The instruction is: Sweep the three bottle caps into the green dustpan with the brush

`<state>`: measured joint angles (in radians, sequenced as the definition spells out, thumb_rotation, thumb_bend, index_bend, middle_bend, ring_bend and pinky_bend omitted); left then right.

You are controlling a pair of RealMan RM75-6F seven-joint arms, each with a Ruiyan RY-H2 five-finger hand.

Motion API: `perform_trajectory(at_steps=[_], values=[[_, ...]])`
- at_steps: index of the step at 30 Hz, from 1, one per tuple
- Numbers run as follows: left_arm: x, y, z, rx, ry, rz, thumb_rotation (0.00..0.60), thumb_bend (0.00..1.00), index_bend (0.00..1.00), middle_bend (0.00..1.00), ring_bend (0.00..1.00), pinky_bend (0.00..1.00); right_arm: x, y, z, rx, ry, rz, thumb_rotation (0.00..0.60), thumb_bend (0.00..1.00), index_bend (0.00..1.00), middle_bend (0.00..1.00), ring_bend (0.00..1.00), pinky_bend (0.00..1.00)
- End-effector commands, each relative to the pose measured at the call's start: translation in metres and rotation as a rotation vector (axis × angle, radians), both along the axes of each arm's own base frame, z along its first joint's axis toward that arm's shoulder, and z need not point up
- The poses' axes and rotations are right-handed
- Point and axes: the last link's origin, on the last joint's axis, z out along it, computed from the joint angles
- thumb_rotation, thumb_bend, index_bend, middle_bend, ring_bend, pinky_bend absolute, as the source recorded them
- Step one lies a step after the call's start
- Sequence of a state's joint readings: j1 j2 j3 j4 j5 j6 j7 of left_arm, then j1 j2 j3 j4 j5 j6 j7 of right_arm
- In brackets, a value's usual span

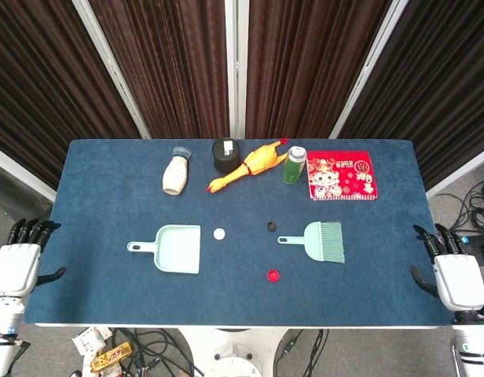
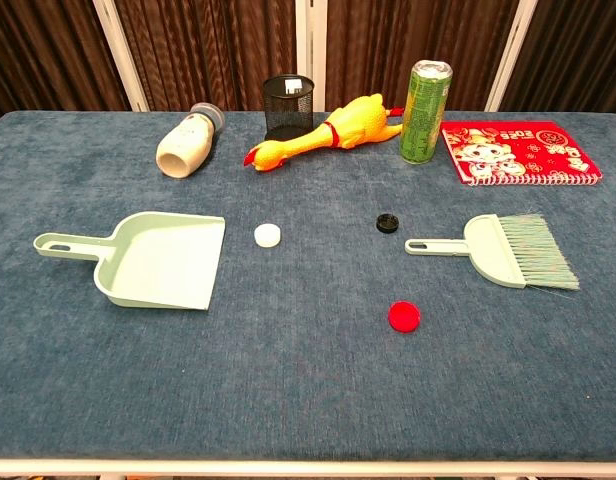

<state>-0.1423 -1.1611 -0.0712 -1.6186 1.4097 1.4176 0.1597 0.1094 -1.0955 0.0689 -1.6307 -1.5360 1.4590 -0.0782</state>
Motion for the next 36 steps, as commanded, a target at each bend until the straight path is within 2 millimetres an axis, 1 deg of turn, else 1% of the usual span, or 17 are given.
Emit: perform_trajectory(at_steps=[1, 3, 4, 6, 8, 10, 13, 16, 19, 25, 29, 36], values=[[0.0, 0.001, 0.0, -0.002, -0.001, -0.005, 0.6, 0.0, 0.19, 0.18, 0.1, 0.09, 0.012, -0.018, -0.011, 0.079, 0.0, 0.054, 0.6, 0.25, 0.16, 0.32, 0.1, 0.18], [0.001, 0.001, -0.001, -0.006, -0.004, -0.008, 0.6, 0.0, 0.19, 0.18, 0.1, 0.09, 0.02, -0.033, -0.019, 0.125, 0.024, 0.083, 0.6, 0.25, 0.21, 0.34, 0.11, 0.18], [0.001, 0.001, -0.001, -0.008, -0.005, -0.01, 0.6, 0.0, 0.19, 0.18, 0.1, 0.09, 0.027, -0.044, -0.026, 0.152, 0.054, 0.1, 0.6, 0.25, 0.24, 0.36, 0.11, 0.18], [0.002, 0.001, 0.0, -0.008, -0.005, -0.013, 0.6, 0.0, 0.19, 0.18, 0.1, 0.09, 0.038, -0.062, -0.039, 0.187, 0.124, 0.136, 0.6, 0.2, 0.29, 0.37, 0.12, 0.18], [0.002, 0.0, 0.001, -0.005, -0.006, -0.02, 0.6, 0.0, 0.19, 0.18, 0.1, 0.09, 0.051, -0.08, -0.056, 0.214, 0.212, 0.17, 0.6, 0.12, 0.32, 0.38, 0.13, 0.18], [0.003, -0.002, 0.001, -0.003, -0.007, -0.026, 0.6, 0.0, 0.19, 0.18, 0.1, 0.09, 0.063, -0.095, -0.076, 0.242, 0.286, 0.195, 0.6, 0.09, 0.33, 0.39, 0.13, 0.18], [0.002, -0.004, 0.002, -0.004, -0.011, -0.027, 0.6, 0.0, 0.19, 0.18, 0.1, 0.09, 0.079, -0.11, -0.104, 0.275, 0.377, 0.227, 0.6, 0.08, 0.34, 0.4, 0.14, 0.18], [-0.001, -0.006, 0.001, -0.003, -0.021, -0.019, 0.6, 0.0, 0.19, 0.18, 0.1, 0.09, 0.09, -0.121, -0.131, 0.305, 0.441, 0.251, 0.6, 0.08, 0.36, 0.41, 0.14, 0.19], [-0.004, -0.006, 0.001, -0.003, -0.027, -0.014, 0.6, 0.0, 0.19, 0.18, 0.1, 0.09, 0.098, -0.126, -0.153, 0.321, 0.485, 0.268, 0.6, 0.08, 0.37, 0.41, 0.14, 0.19], [-0.007, -0.006, -0.001, -0.007, -0.038, -0.013, 0.6, 0.0, 0.19, 0.18, 0.1, 0.09, 0.106, -0.128, -0.187, 0.349, 0.495, 0.266, 0.6, 0.09, 0.39, 0.42, 0.14, 0.19], [-0.008, -0.005, -0.003, -0.013, -0.041, -0.015, 0.6, 0.0, 0.19, 0.18, 0.1, 0.09, 0.108, -0.129, -0.203, 0.37, 0.477, 0.252, 0.6, 0.11, 0.39, 0.42, 0.15, 0.2], [-0.009, -0.002, -0.005, -0.019, -0.046, -0.019, 0.6, 0.0, 0.19, 0.18, 0.1, 0.09, 0.115, -0.134, -0.222, 0.39, 0.442, 0.242, 0.6, 0.14, 0.39, 0.43, 0.15, 0.2]])
